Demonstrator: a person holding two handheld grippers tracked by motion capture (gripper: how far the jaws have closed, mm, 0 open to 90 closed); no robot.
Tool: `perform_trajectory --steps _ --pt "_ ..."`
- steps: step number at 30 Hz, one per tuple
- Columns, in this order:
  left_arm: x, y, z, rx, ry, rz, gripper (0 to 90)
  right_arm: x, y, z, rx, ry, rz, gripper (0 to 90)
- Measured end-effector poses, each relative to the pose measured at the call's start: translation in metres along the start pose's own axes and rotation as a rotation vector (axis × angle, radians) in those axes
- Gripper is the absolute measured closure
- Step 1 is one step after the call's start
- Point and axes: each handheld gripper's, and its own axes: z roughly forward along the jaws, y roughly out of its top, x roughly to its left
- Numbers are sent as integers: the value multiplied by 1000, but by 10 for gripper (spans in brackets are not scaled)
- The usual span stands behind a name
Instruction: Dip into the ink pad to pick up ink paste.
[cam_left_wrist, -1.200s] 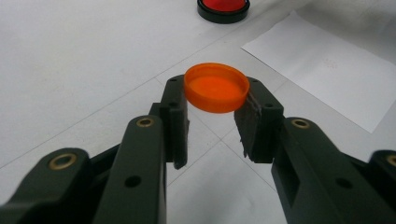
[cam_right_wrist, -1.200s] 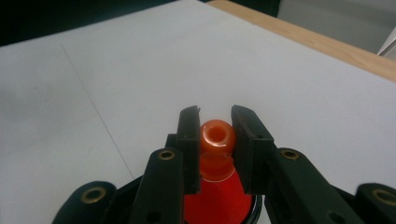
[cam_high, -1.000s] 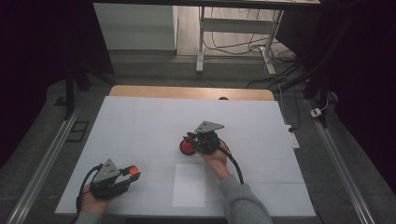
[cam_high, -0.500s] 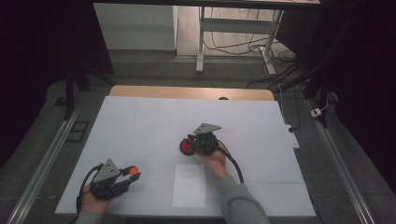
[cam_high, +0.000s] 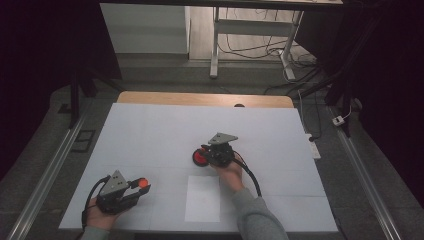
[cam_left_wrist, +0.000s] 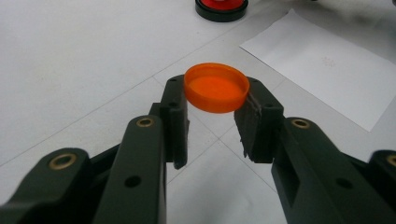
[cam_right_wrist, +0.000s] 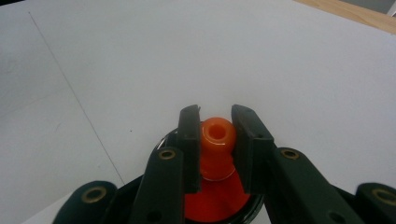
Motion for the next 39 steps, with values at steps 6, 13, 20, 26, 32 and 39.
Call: perform_trajectory --steps 6,13,20,26,32,39 --pt "0 0 0 1 -1 -1 654 2 0 0 -2 -9 -13 731" --pt "1 0 -1 -2 3 -2 654 1 -1 0 -9 -4 -10 731" --pt "1 0 -1 -1 5 -3 654 1 -2 0 -12 -2 -12 731" --pt "0 0 -1 -1 10 -2 654 2 -1 0 -4 -12 -12 730" --pt "2 1 -3 -9 16 -9 654 -7 11 -19 -100 17 63 727" --pt "-1 2 -1 -7 13 0 653 -13 18 -46 -149 28 69 726"
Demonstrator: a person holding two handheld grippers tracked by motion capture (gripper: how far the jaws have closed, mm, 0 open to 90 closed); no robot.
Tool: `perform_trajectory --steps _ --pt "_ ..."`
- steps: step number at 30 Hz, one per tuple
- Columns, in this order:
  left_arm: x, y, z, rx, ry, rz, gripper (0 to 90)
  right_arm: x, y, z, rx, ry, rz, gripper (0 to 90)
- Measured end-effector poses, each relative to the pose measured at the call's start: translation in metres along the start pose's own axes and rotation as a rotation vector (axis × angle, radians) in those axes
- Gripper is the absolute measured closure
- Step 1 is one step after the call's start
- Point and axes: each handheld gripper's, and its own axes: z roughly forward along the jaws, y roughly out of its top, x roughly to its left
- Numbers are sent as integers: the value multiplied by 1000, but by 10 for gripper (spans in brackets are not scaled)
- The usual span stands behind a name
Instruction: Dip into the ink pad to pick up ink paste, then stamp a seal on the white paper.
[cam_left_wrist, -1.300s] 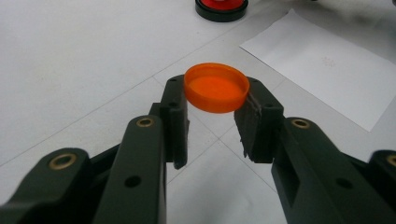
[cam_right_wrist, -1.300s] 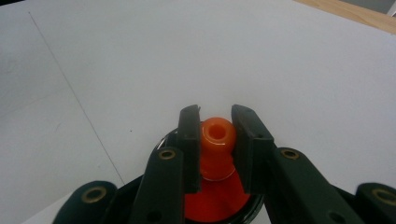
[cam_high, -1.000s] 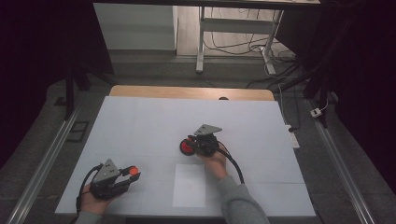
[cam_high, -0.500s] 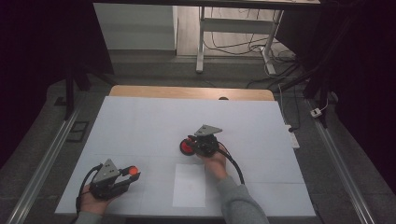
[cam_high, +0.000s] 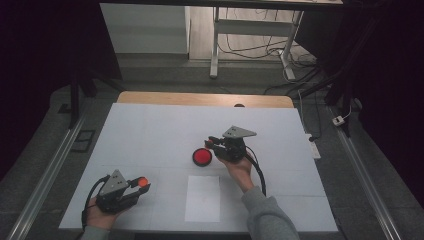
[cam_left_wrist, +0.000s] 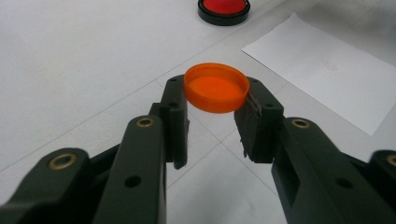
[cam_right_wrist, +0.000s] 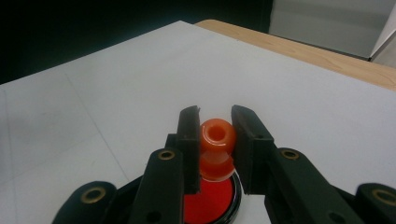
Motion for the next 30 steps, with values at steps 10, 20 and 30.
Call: perform_trajectory --steps 10,20,30 --pt "2 0 0 1 -1 -2 653 2 -2 -9 5 34 -4 726" --pt "1 -1 1 2 -1 -6 653 8 -3 -18 7 61 -19 725" --pt "1 -1 1 1 -1 -7 653 12 -6 -28 -5 78 -25 725"
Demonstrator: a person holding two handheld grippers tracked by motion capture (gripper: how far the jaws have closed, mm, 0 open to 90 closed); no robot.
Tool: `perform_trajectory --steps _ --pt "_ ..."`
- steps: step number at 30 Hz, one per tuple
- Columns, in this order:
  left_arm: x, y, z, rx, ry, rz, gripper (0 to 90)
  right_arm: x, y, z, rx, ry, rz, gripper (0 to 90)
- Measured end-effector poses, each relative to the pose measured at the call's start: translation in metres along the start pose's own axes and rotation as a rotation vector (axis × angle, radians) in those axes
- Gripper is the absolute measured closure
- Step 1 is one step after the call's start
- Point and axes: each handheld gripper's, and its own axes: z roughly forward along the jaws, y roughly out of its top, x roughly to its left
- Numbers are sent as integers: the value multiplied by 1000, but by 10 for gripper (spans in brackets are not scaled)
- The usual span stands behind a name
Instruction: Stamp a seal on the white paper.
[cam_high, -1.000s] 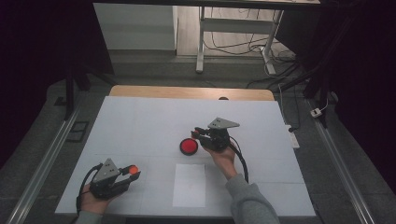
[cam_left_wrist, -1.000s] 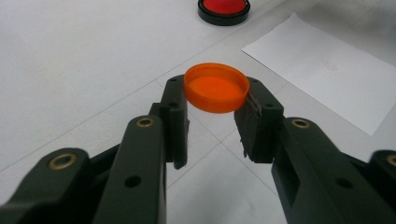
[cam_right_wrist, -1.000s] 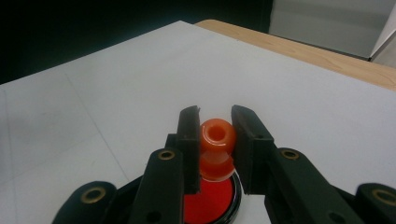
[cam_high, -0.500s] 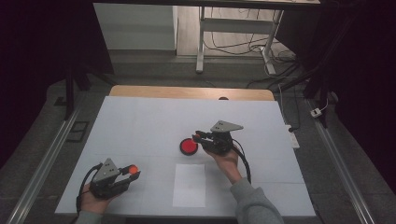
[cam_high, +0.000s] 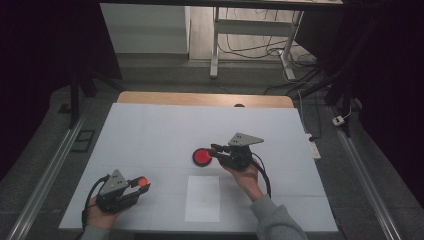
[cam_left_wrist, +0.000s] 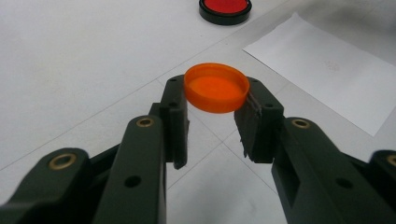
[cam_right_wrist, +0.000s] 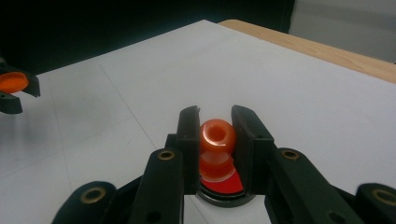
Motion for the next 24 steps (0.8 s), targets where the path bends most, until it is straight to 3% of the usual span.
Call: perform_trajectory --steps 24 --pt "-1 0 1 3 -3 0 653 9 -15 -20 4 36 -11 726"
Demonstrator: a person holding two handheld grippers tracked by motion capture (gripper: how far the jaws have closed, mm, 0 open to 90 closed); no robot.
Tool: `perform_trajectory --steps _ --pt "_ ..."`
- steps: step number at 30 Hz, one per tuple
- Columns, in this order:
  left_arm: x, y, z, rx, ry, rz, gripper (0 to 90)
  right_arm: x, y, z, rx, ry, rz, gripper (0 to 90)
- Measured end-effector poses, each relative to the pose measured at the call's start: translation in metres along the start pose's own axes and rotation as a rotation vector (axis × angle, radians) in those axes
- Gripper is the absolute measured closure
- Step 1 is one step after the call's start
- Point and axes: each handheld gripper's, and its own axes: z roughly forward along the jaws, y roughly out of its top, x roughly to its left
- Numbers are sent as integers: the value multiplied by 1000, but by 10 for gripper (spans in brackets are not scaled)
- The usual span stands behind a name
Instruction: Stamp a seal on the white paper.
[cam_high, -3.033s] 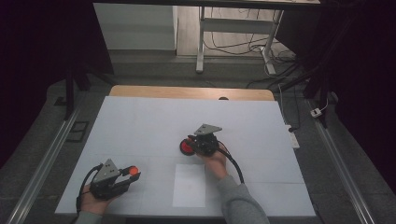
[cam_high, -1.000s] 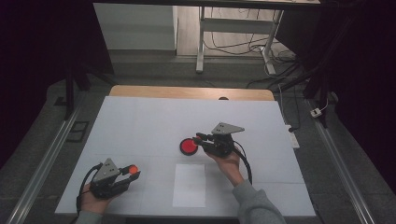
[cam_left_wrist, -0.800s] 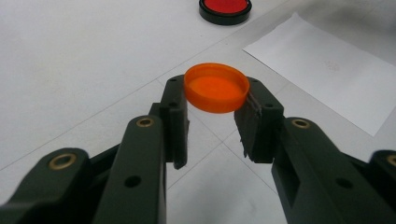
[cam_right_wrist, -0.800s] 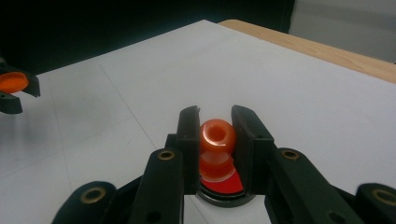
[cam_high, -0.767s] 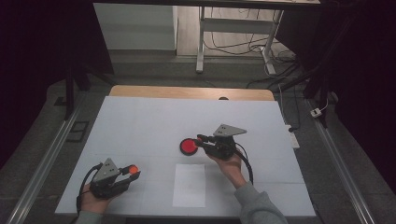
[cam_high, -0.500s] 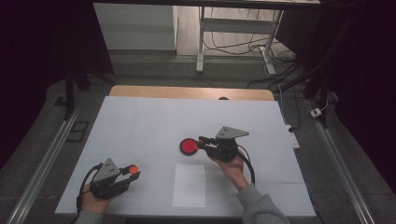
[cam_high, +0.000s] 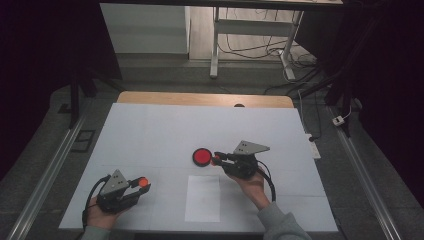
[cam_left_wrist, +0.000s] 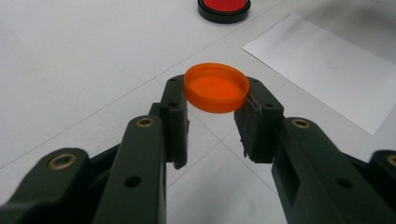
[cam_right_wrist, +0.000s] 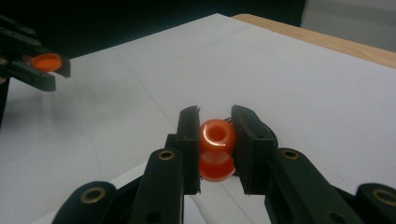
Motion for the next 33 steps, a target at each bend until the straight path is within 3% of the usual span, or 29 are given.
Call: perform_trajectory --steps 19,33 --pt "1 0 -1 -2 1 0 653 22 -11 -10 24 68 -38 725" --pt "1 0 -2 -3 1 2 653 35 -17 -8 58 102 -68 725"
